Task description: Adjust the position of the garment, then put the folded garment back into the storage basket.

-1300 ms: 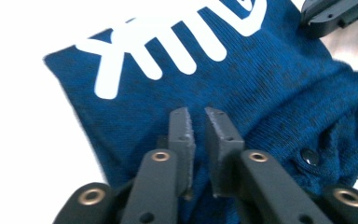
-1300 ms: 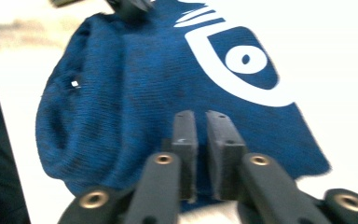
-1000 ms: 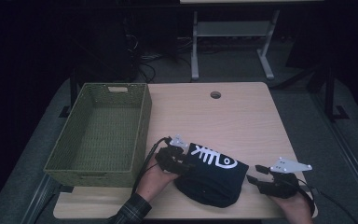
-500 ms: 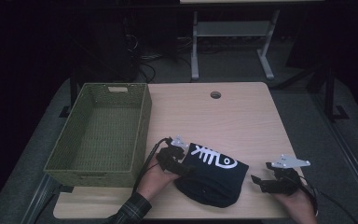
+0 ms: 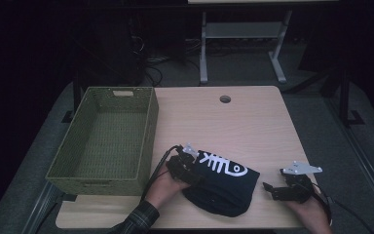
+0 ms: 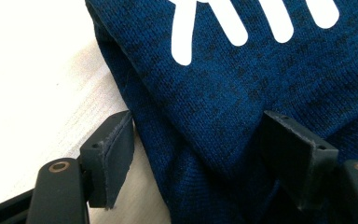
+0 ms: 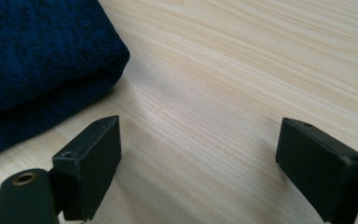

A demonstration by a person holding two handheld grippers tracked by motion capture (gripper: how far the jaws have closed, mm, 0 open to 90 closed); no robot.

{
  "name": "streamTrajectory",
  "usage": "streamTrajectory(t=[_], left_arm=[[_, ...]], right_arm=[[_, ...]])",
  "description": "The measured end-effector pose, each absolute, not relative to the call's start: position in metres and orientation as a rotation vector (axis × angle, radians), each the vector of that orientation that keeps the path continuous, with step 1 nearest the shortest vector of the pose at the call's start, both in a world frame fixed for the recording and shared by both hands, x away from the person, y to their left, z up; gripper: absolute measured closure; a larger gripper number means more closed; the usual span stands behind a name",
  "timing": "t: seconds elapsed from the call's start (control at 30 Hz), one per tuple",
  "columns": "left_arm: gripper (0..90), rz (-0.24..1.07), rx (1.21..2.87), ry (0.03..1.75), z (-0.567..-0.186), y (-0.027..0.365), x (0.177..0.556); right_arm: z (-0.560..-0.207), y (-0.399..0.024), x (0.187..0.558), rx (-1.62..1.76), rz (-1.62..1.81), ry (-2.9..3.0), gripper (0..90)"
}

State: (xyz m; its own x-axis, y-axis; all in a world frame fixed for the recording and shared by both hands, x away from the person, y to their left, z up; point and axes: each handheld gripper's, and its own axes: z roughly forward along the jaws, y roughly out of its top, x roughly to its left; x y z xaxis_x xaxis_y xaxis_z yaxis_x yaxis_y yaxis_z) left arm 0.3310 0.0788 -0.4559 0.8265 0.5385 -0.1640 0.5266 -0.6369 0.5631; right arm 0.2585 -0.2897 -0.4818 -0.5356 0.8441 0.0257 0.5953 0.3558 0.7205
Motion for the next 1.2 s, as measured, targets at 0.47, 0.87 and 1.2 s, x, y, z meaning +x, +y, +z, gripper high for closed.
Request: streamTrajectory(t=[0.47,0.87,1.2], left_arm=[[61.8,-0.114,2.39,0.744,-0.454,0.078,0.335],[69.4,-0.138,2.387,0.74,-0.453,0.077,0.336],[70.4,-0.175,2.375,0.745,-0.442,0.079,0.337]], right_arm=[[-0.482,-0.289,0.258,1.265,0.991,2.272,12.7],[-0.482,-0.289,0.259,1.269,0.99,2.274,12.0],[-0.482,-0.289,0.259,1.266,0.988,2.277,11.9]])
